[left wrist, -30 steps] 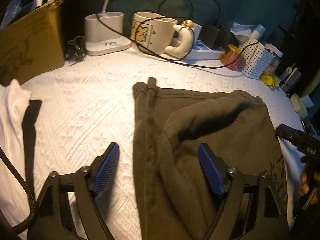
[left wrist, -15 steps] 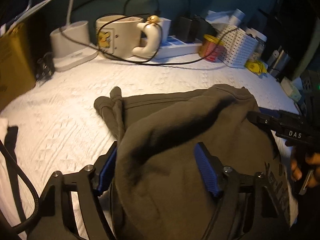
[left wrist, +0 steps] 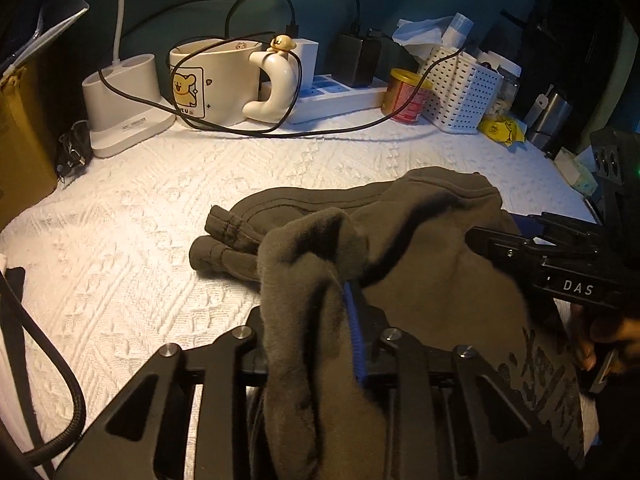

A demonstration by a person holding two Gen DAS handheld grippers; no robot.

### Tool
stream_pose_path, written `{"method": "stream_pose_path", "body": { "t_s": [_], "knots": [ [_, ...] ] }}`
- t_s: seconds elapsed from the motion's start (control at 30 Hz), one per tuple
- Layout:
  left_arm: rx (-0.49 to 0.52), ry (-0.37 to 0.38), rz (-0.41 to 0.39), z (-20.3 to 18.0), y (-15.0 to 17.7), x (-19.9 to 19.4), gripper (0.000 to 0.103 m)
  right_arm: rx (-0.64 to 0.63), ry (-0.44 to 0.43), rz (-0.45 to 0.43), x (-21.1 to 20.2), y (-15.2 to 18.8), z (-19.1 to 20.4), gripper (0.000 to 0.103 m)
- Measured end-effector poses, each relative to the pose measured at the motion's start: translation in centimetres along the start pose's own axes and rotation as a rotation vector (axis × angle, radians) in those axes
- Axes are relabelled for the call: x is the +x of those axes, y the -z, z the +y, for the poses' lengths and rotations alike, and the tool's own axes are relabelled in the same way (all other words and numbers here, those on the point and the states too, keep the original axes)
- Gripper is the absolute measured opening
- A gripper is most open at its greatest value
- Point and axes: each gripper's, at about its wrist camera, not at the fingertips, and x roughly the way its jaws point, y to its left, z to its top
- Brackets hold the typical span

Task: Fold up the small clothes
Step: 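Grasp the collar end with both grippers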

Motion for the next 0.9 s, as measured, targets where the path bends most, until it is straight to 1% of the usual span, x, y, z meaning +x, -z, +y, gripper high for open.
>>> {"method": "stream_pose_path", "body": {
  "t_s": [0.07, 0.13, 0.17, 0.3, 0.43, 0.67, 0.8, 0.9],
  "knots": [
    [0.002, -0.001, -0.002, -0.1, 0.0, 0.0, 0.023, -0.012, 0.002, -0.003, 0.1, 0.1, 0.1, 0.037],
    [-0.001, 0.0, -0.004, -0.1, 0.1, 0.0, 0.022, -0.014, -0.008, -0.002, 0.2, 0.1, 0.2, 0.02],
    [-0.001, 0.0, -0.006, -0.1, 0.1, 0.0, 0.021, -0.015, -0.019, 0.0, 0.1, 0.1, 0.1, 0.017],
    [-0.01, 0.0, -0.021, -0.2, 0.2, -0.4, 0.021, -0.038, -0.009, -0.007, -0.2, 0.1, 0.8, 0.013],
    [-0.013, 0.002, -0.045, -0.3, 0.2, -1.1, 0.02, -0.051, -0.017, -0.036, -1.4, -0.1, 1.4, 0.012],
    [-0.009, 0.001, -0.13, -1.2, 0.1, -4.1, 0.02, -0.082, -0.011, -0.122, -4.8, -0.1, 3.0, 0.012],
    [-0.03, 0.005, -0.169, -1.5, 0.3, -5.7, 0.02, -0.108, -0.011, -0.155, -6.9, 0.0, 3.9, 0.011],
    [-0.026, 0.002, -0.204, -1.9, 0.5, -7.2, 0.02, -0.122, -0.006, -0.184, -8.5, 0.2, 4.7, 0.011]
  ]
}}
